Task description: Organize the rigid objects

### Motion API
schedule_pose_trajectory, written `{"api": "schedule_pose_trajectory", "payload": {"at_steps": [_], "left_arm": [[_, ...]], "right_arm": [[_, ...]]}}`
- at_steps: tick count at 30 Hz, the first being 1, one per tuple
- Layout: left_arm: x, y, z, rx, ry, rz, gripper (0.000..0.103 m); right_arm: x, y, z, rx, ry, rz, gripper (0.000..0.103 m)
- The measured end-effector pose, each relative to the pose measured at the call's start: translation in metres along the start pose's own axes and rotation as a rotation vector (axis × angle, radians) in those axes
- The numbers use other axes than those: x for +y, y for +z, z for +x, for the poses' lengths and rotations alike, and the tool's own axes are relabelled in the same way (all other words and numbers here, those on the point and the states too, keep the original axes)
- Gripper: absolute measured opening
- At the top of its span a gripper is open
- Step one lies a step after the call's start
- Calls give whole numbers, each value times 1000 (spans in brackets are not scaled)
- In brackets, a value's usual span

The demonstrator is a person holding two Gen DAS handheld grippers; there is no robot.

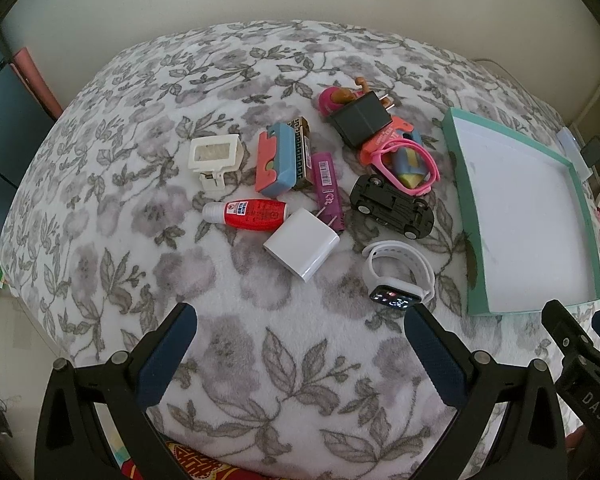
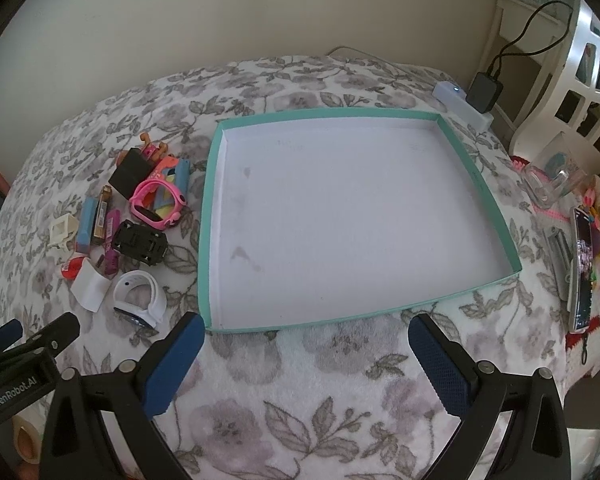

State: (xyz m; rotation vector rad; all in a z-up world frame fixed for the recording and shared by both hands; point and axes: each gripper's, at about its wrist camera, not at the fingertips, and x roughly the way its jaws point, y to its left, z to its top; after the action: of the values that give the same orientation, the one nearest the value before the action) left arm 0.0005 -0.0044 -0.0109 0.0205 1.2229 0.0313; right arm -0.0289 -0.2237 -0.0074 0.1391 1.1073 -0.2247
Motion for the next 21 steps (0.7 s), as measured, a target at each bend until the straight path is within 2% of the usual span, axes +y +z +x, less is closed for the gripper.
{"api": "schedule_pose_trajectory", "payload": {"at_steps": [21], "left_arm": [[2, 2, 0, 4, 0, -5, 103]], "right_arm": [[1, -1, 1, 3, -5, -3, 103]]}}
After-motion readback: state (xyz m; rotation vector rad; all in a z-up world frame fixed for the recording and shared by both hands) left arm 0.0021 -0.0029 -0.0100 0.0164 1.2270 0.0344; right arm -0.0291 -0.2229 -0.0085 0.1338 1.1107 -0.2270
